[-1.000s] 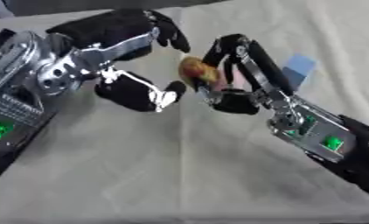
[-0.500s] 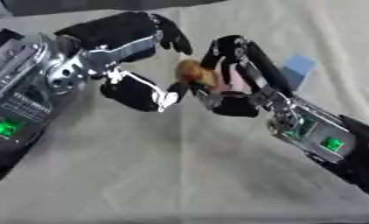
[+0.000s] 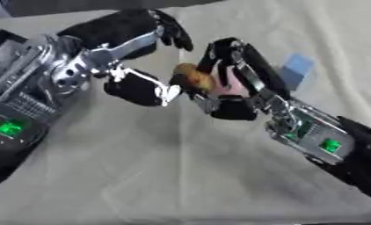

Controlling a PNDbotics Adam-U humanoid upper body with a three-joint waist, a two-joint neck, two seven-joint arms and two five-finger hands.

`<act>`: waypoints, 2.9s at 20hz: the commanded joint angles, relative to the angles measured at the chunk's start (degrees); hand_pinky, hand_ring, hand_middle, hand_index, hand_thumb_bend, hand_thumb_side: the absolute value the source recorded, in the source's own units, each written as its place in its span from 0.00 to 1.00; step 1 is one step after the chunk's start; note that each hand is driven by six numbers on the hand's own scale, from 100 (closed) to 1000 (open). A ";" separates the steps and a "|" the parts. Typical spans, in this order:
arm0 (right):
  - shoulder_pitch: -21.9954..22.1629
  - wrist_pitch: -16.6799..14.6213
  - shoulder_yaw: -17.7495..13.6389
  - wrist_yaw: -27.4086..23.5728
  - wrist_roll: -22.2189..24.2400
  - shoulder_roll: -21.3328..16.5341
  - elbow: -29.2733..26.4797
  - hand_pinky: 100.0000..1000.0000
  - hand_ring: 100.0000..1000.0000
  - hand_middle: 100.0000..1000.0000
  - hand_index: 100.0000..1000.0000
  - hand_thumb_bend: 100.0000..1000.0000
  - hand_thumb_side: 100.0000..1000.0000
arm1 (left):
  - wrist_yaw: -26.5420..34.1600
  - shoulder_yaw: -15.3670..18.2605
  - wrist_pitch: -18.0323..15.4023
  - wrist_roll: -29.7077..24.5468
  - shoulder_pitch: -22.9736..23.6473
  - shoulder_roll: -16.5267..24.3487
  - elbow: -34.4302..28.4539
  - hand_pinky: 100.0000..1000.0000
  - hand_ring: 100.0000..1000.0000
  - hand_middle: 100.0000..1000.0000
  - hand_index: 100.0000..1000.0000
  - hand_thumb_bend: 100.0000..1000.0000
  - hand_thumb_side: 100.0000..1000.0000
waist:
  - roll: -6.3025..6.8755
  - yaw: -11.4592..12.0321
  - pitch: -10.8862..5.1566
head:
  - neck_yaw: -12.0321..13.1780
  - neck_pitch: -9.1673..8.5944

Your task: Pick up the objects with one hand, pass them to the other hand, and then place them into the box on the other side of the table.

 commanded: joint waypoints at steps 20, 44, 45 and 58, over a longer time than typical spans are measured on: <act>-1.03 -1.74 0.19 1.30 -1.05 -0.62 -0.87 0.13 0.42 0.35 0.36 0.16 0.00 | -6.50 0.15 -6.68 -1.16 -0.32 -1.23 4.29 0.78 0.76 0.71 0.80 0.27 0.07 | 0.42 -0.12 -0.93 | 1.21 0.31; -1.47 -2.34 0.64 0.68 -0.83 0.02 -0.87 0.12 0.41 0.35 0.35 0.06 0.00 | -1.96 -0.74 -7.29 2.10 -0.04 -2.36 5.32 0.79 0.75 0.68 0.77 0.17 0.15 | 0.42 -0.68 -0.59 | 0.64 0.31; -1.54 -2.43 0.66 0.66 -0.80 0.02 -0.87 0.12 0.41 0.35 0.35 0.06 0.00 | -2.35 -0.75 -7.32 2.19 -0.03 -2.43 5.54 0.79 0.75 0.68 0.77 0.18 0.14 | 0.44 -0.70 -0.58 | 0.69 0.31; -1.58 -2.31 0.93 0.68 -0.63 0.11 -0.87 0.11 0.41 0.35 0.35 0.05 0.00 | -2.10 -0.76 -7.52 5.28 0.27 -3.17 7.07 0.76 0.67 0.55 0.62 0.00 0.15 | 0.50 -0.87 -0.47 | 0.92 0.31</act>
